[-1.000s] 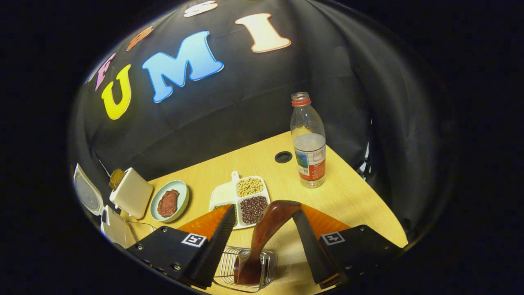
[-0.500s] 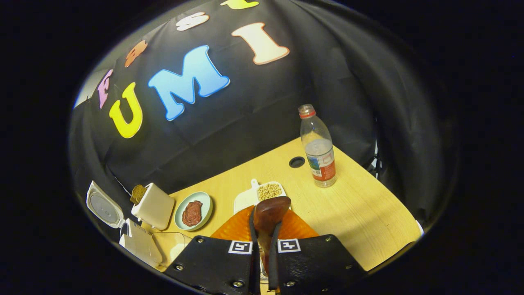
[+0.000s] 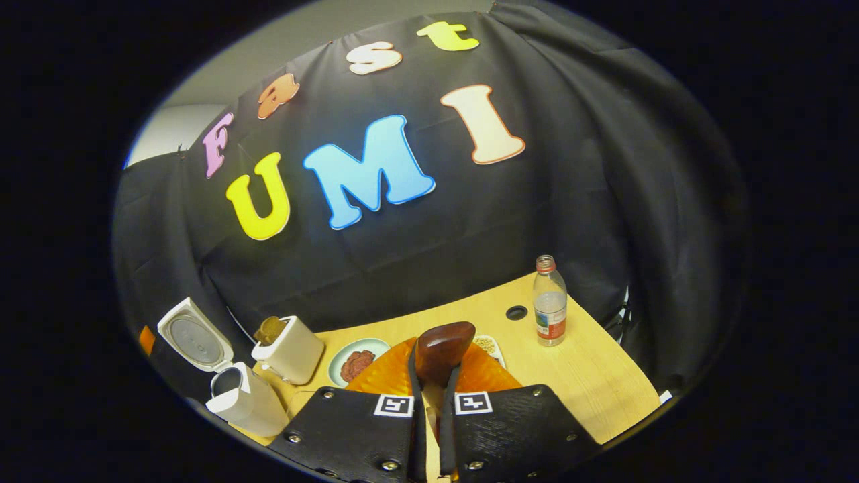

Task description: Close the left gripper, press the button to open the rice cooker; take a wooden spoon from the chopstick holder with the right hand, scoop a spoonful of rice and pour it into the rice cooker, then put the wooden spoon back into the chopstick holder.

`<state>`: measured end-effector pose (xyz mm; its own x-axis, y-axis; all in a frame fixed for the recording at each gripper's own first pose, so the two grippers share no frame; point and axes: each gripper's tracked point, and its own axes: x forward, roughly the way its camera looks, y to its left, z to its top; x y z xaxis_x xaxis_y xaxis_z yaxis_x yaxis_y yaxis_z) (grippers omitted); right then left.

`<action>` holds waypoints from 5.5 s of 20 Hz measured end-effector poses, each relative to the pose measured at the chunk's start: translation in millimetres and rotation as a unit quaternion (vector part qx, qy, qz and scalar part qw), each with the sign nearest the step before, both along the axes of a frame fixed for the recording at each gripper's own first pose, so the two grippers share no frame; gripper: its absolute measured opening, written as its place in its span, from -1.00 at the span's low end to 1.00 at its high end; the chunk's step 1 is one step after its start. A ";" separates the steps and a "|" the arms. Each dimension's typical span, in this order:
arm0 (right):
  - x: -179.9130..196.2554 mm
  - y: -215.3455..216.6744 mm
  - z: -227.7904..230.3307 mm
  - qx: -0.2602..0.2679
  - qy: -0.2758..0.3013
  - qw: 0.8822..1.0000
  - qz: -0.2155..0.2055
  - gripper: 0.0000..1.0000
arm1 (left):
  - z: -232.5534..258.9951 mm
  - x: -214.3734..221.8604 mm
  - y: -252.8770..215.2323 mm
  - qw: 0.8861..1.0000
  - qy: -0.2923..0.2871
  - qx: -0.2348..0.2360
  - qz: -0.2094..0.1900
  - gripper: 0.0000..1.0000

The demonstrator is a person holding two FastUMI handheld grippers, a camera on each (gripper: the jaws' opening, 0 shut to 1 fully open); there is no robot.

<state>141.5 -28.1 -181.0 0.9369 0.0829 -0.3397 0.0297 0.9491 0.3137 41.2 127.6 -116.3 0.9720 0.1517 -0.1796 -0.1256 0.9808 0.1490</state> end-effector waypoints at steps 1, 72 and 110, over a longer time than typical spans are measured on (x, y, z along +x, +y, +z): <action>-1.9 11.0 8.6 0.005 -0.003 1.000 0.010 -0.84 | -0.1 -0.2 0.6 1.000 -0.002 -0.002 -0.001 0.99; 36.7 296.1 45.6 0.407 0.017 0.894 0.188 -0.84 | -14.3 -64.6 133.0 0.999 0.004 -0.002 0.049 0.89; -6.4 640.9 -26.3 -0.202 -0.162 0.784 0.564 -0.84 | -44.3 -152.0 253.6 0.987 0.020 -0.025 0.158 0.92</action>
